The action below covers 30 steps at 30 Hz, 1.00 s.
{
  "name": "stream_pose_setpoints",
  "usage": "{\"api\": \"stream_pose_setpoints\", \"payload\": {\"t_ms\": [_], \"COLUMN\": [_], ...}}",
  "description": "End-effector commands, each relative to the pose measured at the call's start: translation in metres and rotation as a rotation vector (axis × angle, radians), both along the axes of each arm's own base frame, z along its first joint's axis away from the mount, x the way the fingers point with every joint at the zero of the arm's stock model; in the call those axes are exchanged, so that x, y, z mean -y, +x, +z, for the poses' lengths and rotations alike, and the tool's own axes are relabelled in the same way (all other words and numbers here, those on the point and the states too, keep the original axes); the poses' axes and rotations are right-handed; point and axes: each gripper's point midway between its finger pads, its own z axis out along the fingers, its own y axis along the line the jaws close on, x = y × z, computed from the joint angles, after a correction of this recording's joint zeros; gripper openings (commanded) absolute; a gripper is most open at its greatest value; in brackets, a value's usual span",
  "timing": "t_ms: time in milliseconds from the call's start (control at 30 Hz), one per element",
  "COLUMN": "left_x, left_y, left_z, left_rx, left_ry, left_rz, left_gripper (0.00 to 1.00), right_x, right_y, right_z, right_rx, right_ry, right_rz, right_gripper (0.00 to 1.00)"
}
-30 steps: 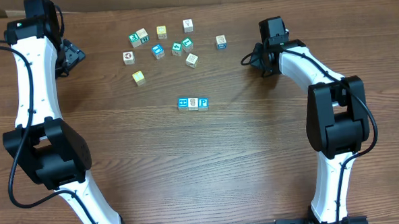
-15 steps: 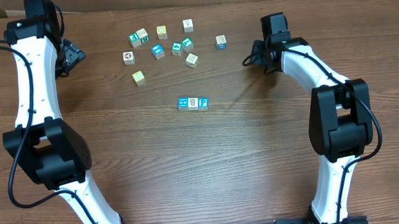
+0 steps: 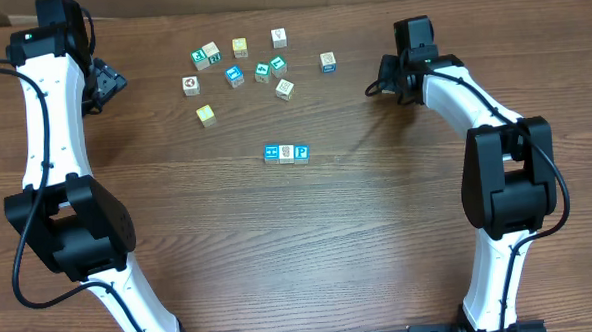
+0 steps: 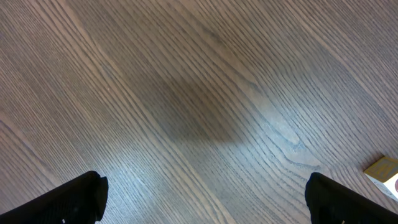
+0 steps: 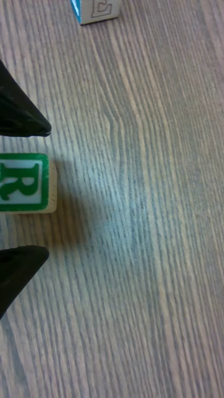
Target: Form a horizontal line
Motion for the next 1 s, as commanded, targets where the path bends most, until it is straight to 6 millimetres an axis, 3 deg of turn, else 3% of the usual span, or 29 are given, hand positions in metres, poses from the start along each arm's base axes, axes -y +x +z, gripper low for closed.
{"api": "stream_pose_setpoints", "payload": {"t_ms": [0,233,400,467,533,700,967], "left_x": [0.002,0.002,0.002,0.002,0.002,0.002,0.002], "left_y": [0.001,0.001,0.001,0.001,0.001,0.001,0.001], "left_z": [0.006,0.006,0.006,0.006,0.006,0.006,0.006], "left_rx": [0.008,0.008,0.008,0.008,0.008,0.008,0.008], "left_ry": [0.013,0.013,0.013,0.013,0.013,0.013,0.013], "left_rz": [-0.01,-0.01,-0.01,-0.01,-0.01,-0.01,-0.01], "left_gripper": [1.0,1.0,1.0,1.0,1.0,1.0,1.0], "right_x": [0.001,0.002,0.002,0.001,-0.007,-0.014,-0.011], "right_y": [0.002,-0.001,-0.002,-0.004,-0.005,-0.006,-0.005], "right_z": [0.008,-0.011,-0.012,-0.013,-0.015,-0.023,-0.027], "right_rx": [0.024,-0.014,-0.019,-0.029,-0.037,-0.052,-0.055], "right_ry": [0.0,-0.005,-0.005,-0.002,0.039,0.071,0.057], "right_rz": [0.004,0.004,0.004,0.006,0.033,0.054,0.045], "right_gripper": [0.52,0.51,0.35,0.35,0.43,0.43,0.32]}}
